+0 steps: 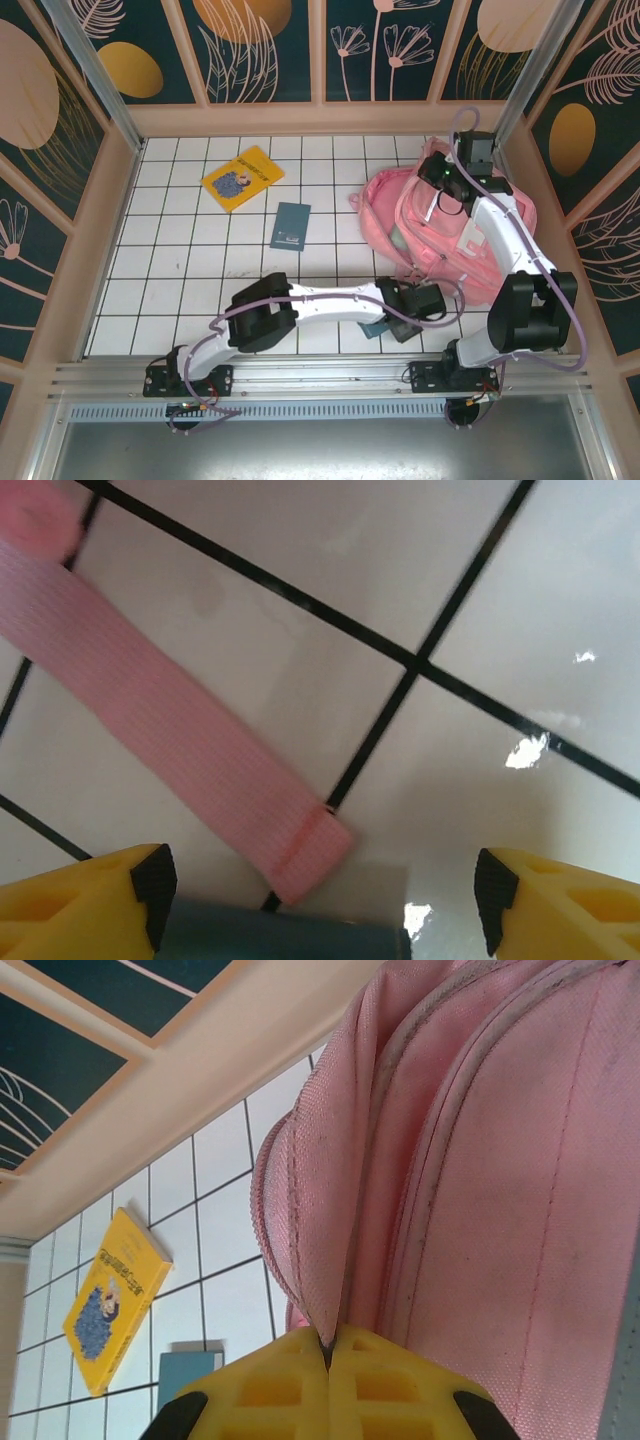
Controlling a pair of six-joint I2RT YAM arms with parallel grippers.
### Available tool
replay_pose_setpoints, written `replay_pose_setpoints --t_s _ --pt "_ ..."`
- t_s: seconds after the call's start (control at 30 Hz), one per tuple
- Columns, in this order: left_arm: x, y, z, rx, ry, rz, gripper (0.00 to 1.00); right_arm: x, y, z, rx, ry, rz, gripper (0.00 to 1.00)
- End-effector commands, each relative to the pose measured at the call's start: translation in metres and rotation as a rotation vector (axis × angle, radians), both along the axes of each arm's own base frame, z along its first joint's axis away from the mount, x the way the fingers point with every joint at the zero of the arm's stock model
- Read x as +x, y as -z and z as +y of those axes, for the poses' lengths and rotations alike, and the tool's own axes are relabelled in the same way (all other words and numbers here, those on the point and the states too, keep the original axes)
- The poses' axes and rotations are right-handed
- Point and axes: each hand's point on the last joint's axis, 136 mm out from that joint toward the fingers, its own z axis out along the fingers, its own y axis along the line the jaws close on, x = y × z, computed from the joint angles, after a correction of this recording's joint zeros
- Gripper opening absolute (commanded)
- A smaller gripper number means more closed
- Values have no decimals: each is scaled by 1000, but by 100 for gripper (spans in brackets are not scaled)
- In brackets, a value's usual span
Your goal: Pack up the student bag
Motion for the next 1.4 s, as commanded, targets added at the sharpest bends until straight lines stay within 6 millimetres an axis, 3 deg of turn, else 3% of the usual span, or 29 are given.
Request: replay_pose_setpoints --t_s 0.0,0.27,0.53,0.8,1.03,1.2,1.37 --pt "3 11 29 155 38 -82 80 -2 -9 -4 41 3 -26 0" --pt "20 4 67 229 32 -217 80 -2 0 1 73 -14 -13 0" --pt "35 -7 77 193 -20 -228 76 -1 4 3 84 -26 0 0" --pt "16 -1 86 146 -41 -114 64 0 7 4 85 -30 7 0" --pt "17 9 102 136 -81 -76 58 1 10 7 98 -39 15 0" --pt "27 21 108 85 -115 2 33 0 10 8 100 -42 14 0" --pt "25 27 103 30 -90 78 16 -2 10 7 100 -45 13 0"
